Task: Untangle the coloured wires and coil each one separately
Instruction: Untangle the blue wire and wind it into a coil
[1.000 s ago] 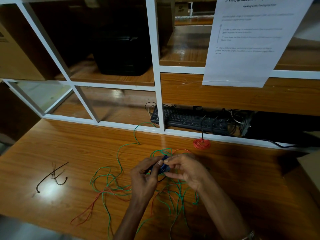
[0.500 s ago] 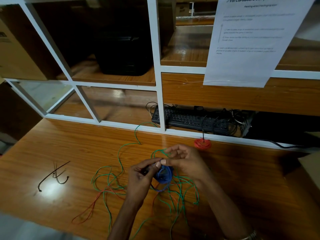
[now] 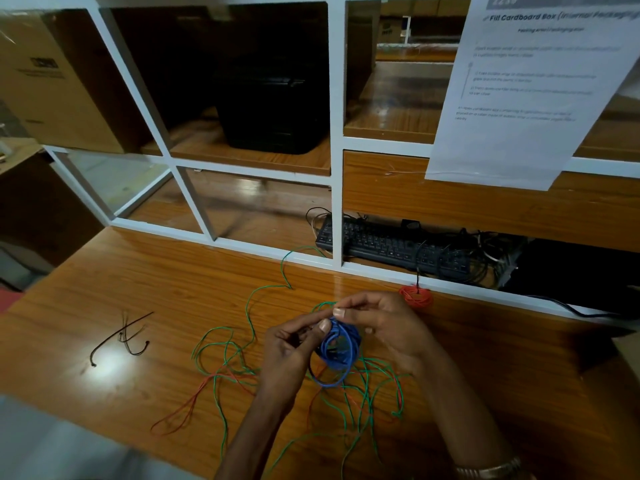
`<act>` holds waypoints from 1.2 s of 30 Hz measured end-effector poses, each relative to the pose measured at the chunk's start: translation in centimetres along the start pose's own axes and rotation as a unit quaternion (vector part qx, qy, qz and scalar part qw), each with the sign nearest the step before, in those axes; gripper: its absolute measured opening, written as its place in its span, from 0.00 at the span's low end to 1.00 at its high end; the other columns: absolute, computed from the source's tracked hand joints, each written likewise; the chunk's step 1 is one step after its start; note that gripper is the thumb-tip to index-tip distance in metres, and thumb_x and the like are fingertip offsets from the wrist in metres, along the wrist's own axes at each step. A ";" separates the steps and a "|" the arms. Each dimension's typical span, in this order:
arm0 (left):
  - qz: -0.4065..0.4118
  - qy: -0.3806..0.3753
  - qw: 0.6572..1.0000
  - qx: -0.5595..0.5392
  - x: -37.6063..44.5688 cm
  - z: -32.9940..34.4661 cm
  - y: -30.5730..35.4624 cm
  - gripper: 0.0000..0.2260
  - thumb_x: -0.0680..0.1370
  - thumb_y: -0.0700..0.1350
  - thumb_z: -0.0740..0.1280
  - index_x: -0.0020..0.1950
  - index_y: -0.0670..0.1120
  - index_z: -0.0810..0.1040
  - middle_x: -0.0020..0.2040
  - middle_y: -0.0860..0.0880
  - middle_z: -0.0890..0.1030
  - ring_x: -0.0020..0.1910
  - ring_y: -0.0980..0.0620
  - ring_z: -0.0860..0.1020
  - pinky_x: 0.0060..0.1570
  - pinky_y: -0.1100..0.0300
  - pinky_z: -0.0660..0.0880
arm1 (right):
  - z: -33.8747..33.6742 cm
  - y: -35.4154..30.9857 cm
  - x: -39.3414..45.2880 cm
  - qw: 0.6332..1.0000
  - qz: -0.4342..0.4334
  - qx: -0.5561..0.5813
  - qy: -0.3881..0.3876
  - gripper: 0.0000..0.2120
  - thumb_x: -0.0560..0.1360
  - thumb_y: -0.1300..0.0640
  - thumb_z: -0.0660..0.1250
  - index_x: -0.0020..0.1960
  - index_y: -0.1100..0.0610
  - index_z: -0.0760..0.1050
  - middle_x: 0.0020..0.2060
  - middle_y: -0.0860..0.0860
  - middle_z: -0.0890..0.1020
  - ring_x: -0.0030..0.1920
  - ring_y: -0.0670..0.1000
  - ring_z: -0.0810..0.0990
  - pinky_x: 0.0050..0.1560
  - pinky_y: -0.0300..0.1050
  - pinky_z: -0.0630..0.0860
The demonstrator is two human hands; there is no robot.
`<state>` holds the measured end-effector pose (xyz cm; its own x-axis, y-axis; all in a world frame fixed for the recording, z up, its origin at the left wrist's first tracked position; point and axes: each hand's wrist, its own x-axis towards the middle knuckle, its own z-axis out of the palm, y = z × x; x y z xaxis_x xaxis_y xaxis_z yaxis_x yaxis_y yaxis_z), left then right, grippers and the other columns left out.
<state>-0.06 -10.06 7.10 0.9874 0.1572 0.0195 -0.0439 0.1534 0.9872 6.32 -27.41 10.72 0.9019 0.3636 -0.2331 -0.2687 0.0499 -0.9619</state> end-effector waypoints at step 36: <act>-0.108 0.085 0.986 -0.100 -0.3 -0.8 0.1 0.08 0.79 0.39 0.72 0.56 0.37 0.86 0.48 0.37 0.86 0.41 0.45 0.84 0.40 0.56 0.81 | 0.2 -1.1 2.1 0.953 -0.117 -0.263 -0.095 0.09 0.73 0.50 0.77 0.53 0.48 0.86 0.51 0.47 0.86 0.53 0.47 0.85 0.57 0.57 0.82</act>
<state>-0.52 -9.26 7.08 0.9383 0.2579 -0.2302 0.1181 0.3867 0.9146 8.49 -26.54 11.31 0.8260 0.5632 -0.0214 0.1834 -0.3045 -0.9347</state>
